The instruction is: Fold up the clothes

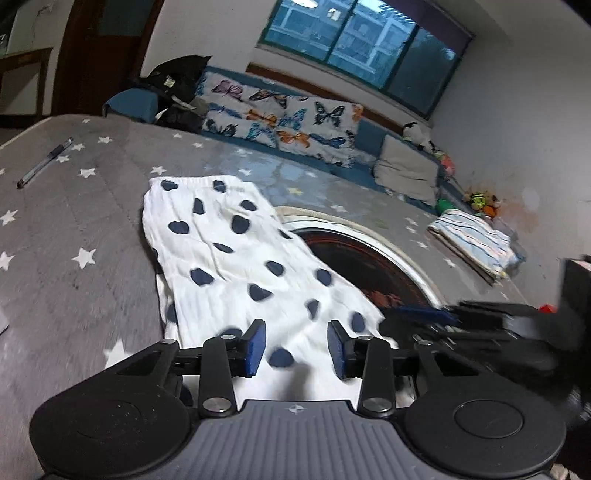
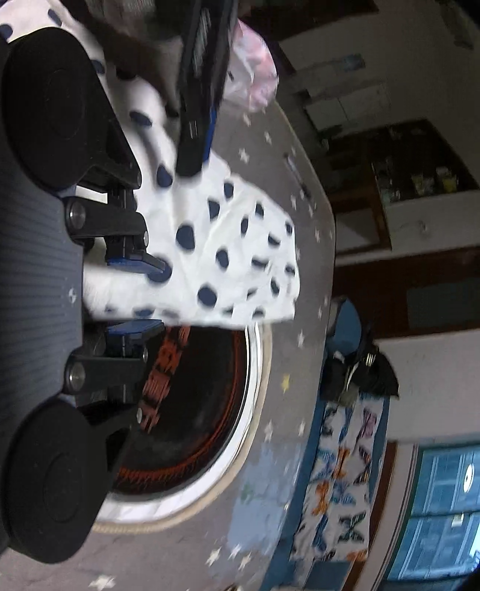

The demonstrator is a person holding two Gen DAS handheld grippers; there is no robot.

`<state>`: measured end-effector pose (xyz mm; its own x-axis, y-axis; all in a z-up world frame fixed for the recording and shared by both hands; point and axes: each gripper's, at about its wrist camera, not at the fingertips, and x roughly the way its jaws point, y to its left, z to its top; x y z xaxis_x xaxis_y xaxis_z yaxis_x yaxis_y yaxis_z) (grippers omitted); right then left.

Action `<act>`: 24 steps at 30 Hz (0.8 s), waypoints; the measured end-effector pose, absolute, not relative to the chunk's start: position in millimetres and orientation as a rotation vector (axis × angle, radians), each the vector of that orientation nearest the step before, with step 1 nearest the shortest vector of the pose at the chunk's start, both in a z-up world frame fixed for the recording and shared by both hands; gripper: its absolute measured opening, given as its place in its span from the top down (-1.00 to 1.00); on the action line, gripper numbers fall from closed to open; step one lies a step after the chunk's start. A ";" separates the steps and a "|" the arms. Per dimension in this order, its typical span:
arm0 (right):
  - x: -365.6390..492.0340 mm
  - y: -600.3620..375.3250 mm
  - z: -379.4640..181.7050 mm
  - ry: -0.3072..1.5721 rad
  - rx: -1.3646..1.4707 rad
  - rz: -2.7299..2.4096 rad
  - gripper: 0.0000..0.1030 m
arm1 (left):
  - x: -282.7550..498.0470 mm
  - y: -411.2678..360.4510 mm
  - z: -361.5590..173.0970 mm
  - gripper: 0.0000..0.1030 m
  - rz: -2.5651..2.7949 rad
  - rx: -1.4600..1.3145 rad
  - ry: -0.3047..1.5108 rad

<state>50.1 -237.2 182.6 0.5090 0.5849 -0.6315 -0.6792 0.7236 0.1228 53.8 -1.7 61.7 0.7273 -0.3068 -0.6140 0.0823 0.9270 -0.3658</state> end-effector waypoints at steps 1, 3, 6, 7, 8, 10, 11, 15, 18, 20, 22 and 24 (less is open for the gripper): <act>50.2 -233.9 181.2 0.703 -0.154 0.779 0.48 | 59.4 0.0 58.1 0.30 -0.208 -0.328 0.734; 50.7 -227.5 177.2 0.712 -0.172 0.796 0.48 | 67.9 4.7 51.7 0.30 -0.181 -0.318 0.743; 53.9 -222.6 168.1 0.738 -0.201 0.757 0.47 | 75.9 15.9 45.5 0.39 -0.150 -0.309 0.746; 54.2 -223.8 167.9 0.738 -0.194 0.746 0.47 | 78.1 20.2 45.8 0.39 -0.142 -0.313 0.745; 54.3 -225.8 168.5 0.733 -0.181 0.740 0.47 | 79.7 23.0 47.4 0.39 -0.138 -0.314 0.744; 53.6 -229.0 170.6 0.721 -0.156 0.732 0.44 | 83.0 27.0 51.9 0.39 -0.132 -0.309 0.733; 51.5 -229.1 173.9 0.706 -0.148 0.743 0.41 | 84.9 26.8 54.5 0.39 -0.131 -0.301 0.728; 36.8 -218.7 182.8 0.654 -0.150 0.858 0.05 | 101.7 20.3 61.7 0.33 -0.145 -0.272 0.720; 26.8 -203.4 177.2 0.648 -0.211 0.957 -0.19 | 119.8 10.2 63.2 0.26 -0.161 -0.241 0.731; 21.6 -194.9 171.2 0.647 -0.254 0.978 -0.20 | 133.7 3.1 62.5 0.26 -0.175 -0.211 0.745; 11.6 -191.0 172.0 0.578 -0.343 0.899 -0.21 | 146.9 -2.6 61.9 0.26 -0.177 -0.177 0.755; 2.6 -193.1 177.7 0.497 -0.408 0.839 -0.35 | 160.0 -4.7 59.8 0.26 -0.177 -0.172 0.764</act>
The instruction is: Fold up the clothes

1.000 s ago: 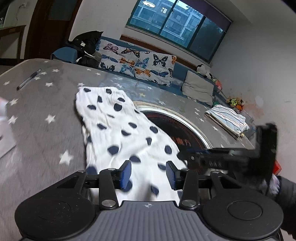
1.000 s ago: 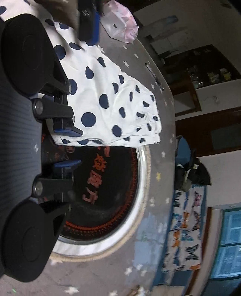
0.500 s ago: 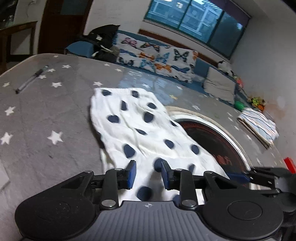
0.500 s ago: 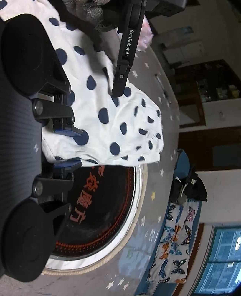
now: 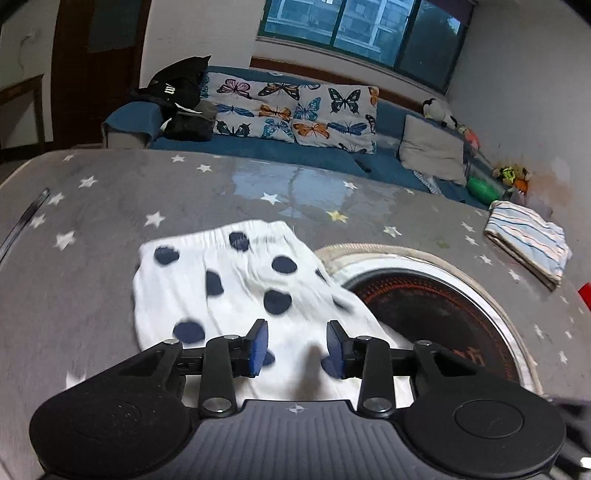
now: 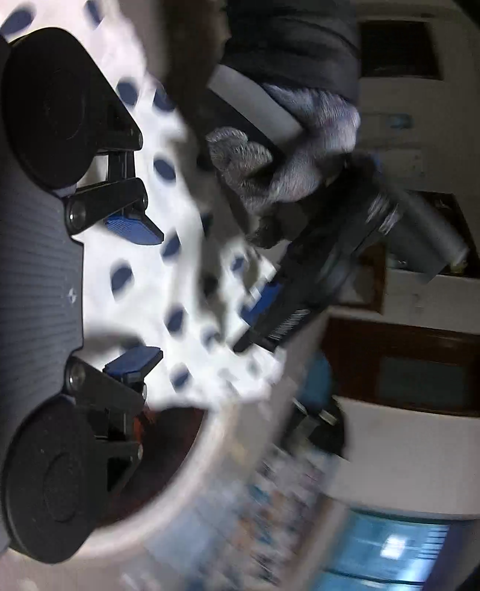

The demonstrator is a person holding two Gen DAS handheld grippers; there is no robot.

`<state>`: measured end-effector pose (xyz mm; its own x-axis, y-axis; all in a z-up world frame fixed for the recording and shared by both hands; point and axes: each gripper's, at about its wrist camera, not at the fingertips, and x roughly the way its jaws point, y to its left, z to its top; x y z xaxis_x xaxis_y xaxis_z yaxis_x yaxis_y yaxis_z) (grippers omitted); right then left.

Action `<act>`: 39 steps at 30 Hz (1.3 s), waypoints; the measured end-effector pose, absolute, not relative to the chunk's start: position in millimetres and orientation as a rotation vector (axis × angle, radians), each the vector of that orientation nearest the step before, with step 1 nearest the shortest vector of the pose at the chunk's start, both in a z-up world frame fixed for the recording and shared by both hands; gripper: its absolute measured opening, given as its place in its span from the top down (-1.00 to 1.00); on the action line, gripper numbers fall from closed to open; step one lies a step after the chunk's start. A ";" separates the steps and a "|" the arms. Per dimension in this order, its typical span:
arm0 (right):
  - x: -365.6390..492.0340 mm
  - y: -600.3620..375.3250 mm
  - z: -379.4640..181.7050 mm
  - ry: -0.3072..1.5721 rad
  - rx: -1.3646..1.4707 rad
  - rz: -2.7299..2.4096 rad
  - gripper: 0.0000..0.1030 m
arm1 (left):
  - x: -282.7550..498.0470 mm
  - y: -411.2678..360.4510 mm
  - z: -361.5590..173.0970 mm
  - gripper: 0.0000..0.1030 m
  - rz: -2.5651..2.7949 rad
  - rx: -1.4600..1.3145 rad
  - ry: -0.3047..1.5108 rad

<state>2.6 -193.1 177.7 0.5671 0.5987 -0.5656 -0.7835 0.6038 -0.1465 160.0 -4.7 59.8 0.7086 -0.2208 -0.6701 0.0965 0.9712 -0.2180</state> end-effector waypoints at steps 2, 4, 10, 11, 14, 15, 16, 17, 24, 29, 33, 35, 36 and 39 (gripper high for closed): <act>2.0 -198.1 182.9 0.493 -0.383 0.870 -0.42 | 171.8 -6.5 57.8 0.26 -0.180 -0.166 0.767; 4.6 -200.6 184.0 0.529 -0.338 0.962 -0.51 | 181.6 -8.8 56.2 0.26 -0.186 -0.157 0.764; 2.6 -184.0 162.7 0.588 -0.356 1.059 -0.67 | 210.7 -12.6 56.5 0.30 -0.153 -0.139 0.765; 4.8 -183.3 159.3 0.601 -0.348 1.062 -0.69 | 215.9 -13.0 56.4 0.30 -0.151 -0.137 0.768; 10.8 -183.8 152.2 0.639 -0.315 1.074 -0.78 | 229.9 -16.0 53.2 0.30 -0.133 -0.117 0.779; 13.3 -184.7 151.5 0.656 -0.301 1.081 -0.84 | 233.7 -16.2 51.8 0.30 -0.137 -0.121 0.780; 15.0 -185.8 151.0 0.669 -0.287 1.090 -0.90 | 237.0 -16.7 50.8 0.31 -0.140 -0.125 0.778; 15.1 -186.0 150.8 0.674 -0.281 1.097 -0.92 | 240.2 -17.2 49.9 0.31 -0.144 -0.130 0.775; 8.7 -183.3 148.7 0.675 -0.306 1.093 -1.00 | 256.8 -6.3 47.7 0.27 -0.181 -0.291 0.761; 13.1 -182.9 146.9 0.678 -0.299 1.095 -1.00 | 239.8 -4.1 59.8 0.26 -0.223 -0.291 0.750; 15.2 -184.3 146.2 0.679 -0.294 1.095 -1.00 | 203.7 -2.9 71.0 0.26 -0.310 -0.264 0.735; 16.6 -184.2 145.9 0.679 -0.294 1.095 -1.00 | 185.7 -4.0 69.5 0.27 -0.335 -0.232 0.750; 16.7 -184.3 145.9 0.679 -0.294 1.095 -1.00 | 176.6 -4.2 67.0 0.27 -0.342 -0.213 0.761; 16.0 -183.5 146.9 0.679 -0.297 1.094 -1.00 | 154.5 -2.5 57.3 0.29 -0.366 -0.185 0.806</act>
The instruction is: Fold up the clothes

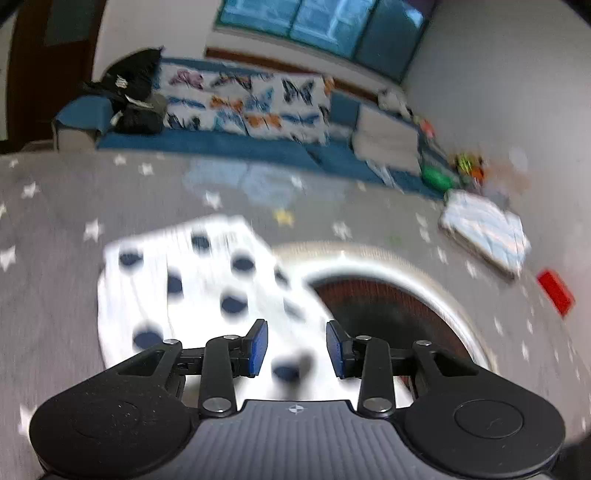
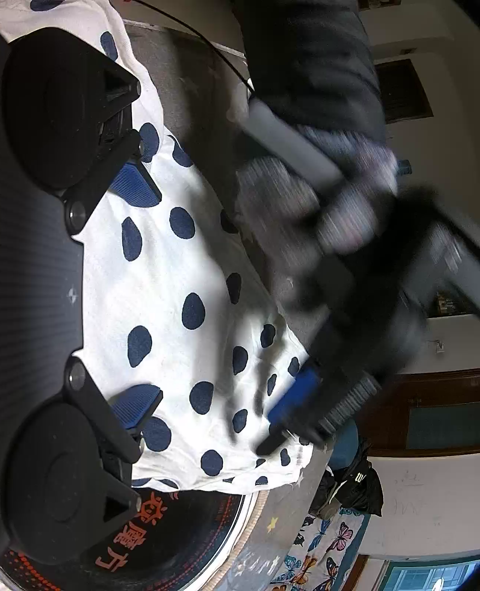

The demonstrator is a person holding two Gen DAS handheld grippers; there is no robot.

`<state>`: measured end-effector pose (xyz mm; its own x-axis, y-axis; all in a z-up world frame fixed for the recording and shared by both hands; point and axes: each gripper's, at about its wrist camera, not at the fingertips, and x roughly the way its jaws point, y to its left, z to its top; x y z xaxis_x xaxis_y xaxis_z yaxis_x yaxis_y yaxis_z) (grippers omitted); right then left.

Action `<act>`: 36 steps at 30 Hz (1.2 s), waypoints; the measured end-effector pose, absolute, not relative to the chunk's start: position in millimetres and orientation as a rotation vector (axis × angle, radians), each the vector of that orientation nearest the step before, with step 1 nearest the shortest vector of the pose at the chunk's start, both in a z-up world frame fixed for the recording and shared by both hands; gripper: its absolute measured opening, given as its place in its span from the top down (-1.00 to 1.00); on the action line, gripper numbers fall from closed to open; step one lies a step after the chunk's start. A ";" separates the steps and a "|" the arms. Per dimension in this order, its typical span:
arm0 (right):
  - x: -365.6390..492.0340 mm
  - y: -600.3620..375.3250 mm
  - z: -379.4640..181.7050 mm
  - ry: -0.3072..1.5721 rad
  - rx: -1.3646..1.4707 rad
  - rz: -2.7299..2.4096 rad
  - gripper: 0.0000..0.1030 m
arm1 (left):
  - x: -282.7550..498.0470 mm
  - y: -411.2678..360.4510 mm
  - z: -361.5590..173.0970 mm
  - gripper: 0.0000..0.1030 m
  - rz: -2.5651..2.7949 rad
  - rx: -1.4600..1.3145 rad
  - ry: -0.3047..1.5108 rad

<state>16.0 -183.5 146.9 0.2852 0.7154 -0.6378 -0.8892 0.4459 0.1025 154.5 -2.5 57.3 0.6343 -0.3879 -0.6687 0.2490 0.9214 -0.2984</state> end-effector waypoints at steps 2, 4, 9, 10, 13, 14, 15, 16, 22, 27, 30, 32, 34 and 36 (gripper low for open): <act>16.5 -183.5 147.1 0.679 -0.296 1.094 -1.00 | 140.2 -0.6 53.2 0.28 -0.384 -0.175 0.818; 17.3 -183.7 147.3 0.680 -0.292 1.095 -1.00 | 125.5 0.1 50.0 0.28 -0.403 -0.158 0.827; 17.4 -184.6 147.2 0.680 -0.290 1.096 -1.00 | 106.6 -2.5 45.6 0.27 -0.428 -0.050 0.809; 17.0 -184.3 147.3 0.680 -0.291 1.095 -1.00 | 107.5 -2.6 45.8 0.26 -0.425 -0.039 0.804; 16.8 -183.7 147.3 0.680 -0.292 1.095 -1.00 | 116.2 -1.7 44.3 0.25 -0.411 -0.035 0.792; 16.8 -183.7 147.4 0.680 -0.292 1.095 -1.00 | 121.3 -1.6 44.0 0.24 -0.404 -0.029 0.786; 16.8 -183.7 147.4 0.680 -0.292 1.095 -1.00 | 126.7 -1.7 43.9 0.22 -0.397 -0.023 0.780; 16.8 -183.7 147.5 0.679 -0.292 1.095 -1.00 | 132.4 -1.6 44.2 0.19 -0.389 -0.019 0.776; 17.0 -183.6 147.2 0.680 -0.290 1.096 -1.00 | 171.1 -4.8 43.1 0.14 -0.340 0.017 0.753; 16.9 -183.7 147.4 0.680 -0.289 1.096 -1.00 | 199.2 -11.2 43.4 0.10 -0.306 0.039 0.746; 17.2 -184.0 147.3 0.680 -0.287 1.096 -1.00 | 211.9 -11.5 43.6 0.09 -0.292 0.028 0.735; 17.5 -184.4 147.2 0.681 -0.284 1.098 -1.00 | 219.0 -5.4 44.4 0.09 -0.275 -0.022 0.730; 17.0 -184.5 147.3 0.681 -0.282 1.098 -1.00 | 220.9 4.8 47.9 0.09 -0.272 -0.086 0.720; 16.4 -184.7 147.4 0.681 -0.282 1.098 -1.00 | 216.3 14.8 52.5 0.09 -0.274 -0.119 0.711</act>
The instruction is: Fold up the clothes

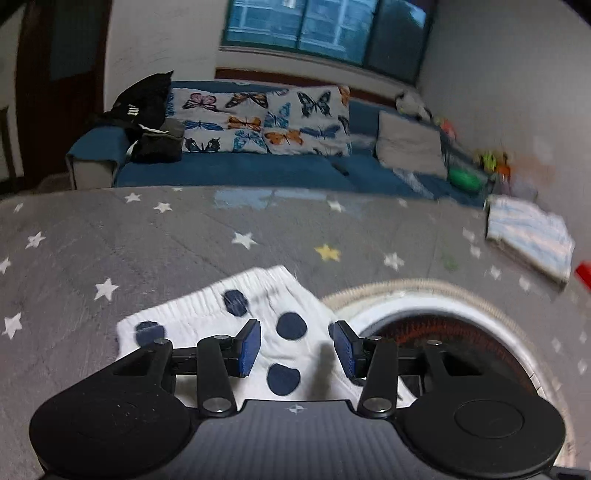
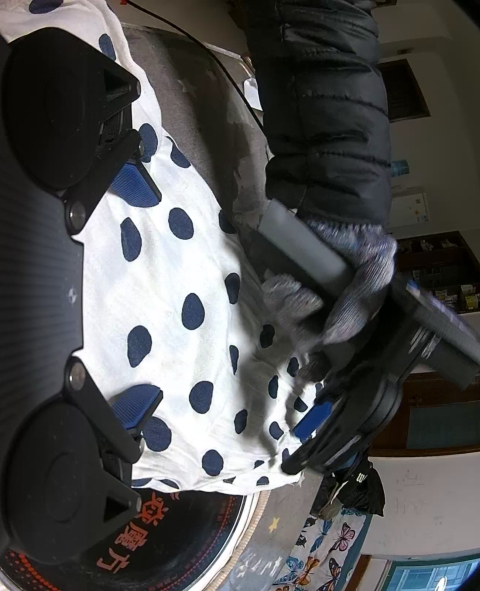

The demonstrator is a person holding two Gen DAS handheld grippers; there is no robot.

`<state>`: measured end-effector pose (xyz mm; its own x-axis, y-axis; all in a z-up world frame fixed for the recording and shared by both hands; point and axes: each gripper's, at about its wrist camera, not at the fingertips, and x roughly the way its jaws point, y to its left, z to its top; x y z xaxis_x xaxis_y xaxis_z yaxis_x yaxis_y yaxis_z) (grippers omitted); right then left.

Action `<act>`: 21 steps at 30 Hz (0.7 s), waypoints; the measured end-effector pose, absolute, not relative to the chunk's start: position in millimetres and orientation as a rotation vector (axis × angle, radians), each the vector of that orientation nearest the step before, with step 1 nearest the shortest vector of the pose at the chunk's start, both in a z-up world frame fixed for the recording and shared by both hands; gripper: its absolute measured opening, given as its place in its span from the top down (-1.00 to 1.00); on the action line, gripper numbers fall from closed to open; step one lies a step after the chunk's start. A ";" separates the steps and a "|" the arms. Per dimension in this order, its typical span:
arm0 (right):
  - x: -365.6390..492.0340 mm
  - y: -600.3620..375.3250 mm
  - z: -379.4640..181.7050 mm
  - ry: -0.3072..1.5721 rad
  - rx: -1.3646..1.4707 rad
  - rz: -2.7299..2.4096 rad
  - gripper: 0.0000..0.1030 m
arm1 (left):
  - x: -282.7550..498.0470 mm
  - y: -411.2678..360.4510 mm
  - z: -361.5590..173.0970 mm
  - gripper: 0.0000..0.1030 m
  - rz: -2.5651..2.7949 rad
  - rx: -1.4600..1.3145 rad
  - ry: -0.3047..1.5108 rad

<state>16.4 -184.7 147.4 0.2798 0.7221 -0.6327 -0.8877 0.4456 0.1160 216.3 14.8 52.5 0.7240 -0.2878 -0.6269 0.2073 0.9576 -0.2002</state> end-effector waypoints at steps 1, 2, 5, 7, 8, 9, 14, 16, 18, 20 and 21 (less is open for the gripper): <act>16.4 -184.8 147.4 0.681 -0.281 1.098 -1.00 | 211.5 19.8 54.6 0.09 -0.275 -0.123 0.709; 15.9 -184.9 147.6 0.681 -0.281 1.098 -1.00 | 206.6 23.2 55.6 0.08 -0.272 -0.116 0.710; 13.8 -185.2 148.5 0.681 -0.282 1.098 -1.00 | 194.8 31.2 53.6 0.07 -0.240 -0.078 0.709; 14.2 -184.4 148.5 0.681 -0.284 1.097 -1.00 | 195.4 36.3 49.6 0.07 -0.205 -0.066 0.720; 14.4 -183.7 148.5 0.681 -0.285 1.097 -1.00 | 198.6 39.1 47.7 0.07 -0.184 -0.074 0.725; 14.7 -183.6 148.4 0.681 -0.285 1.097 -1.00 | 201.9 42.4 46.2 0.07 -0.171 -0.088 0.724; 16.6 -185.9 148.5 0.682 -0.279 1.100 -1.00 | 212.5 46.4 45.0 -0.05 -0.132 -0.128 0.717; 17.2 -186.6 148.6 0.682 -0.277 1.100 -1.00 | 209.7 40.2 48.7 -0.18 -0.123 -0.111 0.713; 17.1 -186.6 148.6 0.682 -0.279 1.100 -1.00 | 204.6 34.4 50.8 -0.49 -0.109 -0.086 0.707; 16.8 -186.5 148.4 0.681 -0.281 1.099 -1.00 | 201.8 27.5 51.3 -0.54 -0.096 -0.047 0.703; 16.6 -186.4 148.3 0.681 -0.282 1.099 -1.00 | 202.4 24.9 49.8 -0.64 -0.096 -0.030 0.706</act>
<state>16.7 -186.4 148.3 0.2793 0.7225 -0.6325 -0.8878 0.4452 0.1165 202.4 24.9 49.8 0.7565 -0.0984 -0.6466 0.0780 0.9951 -0.0602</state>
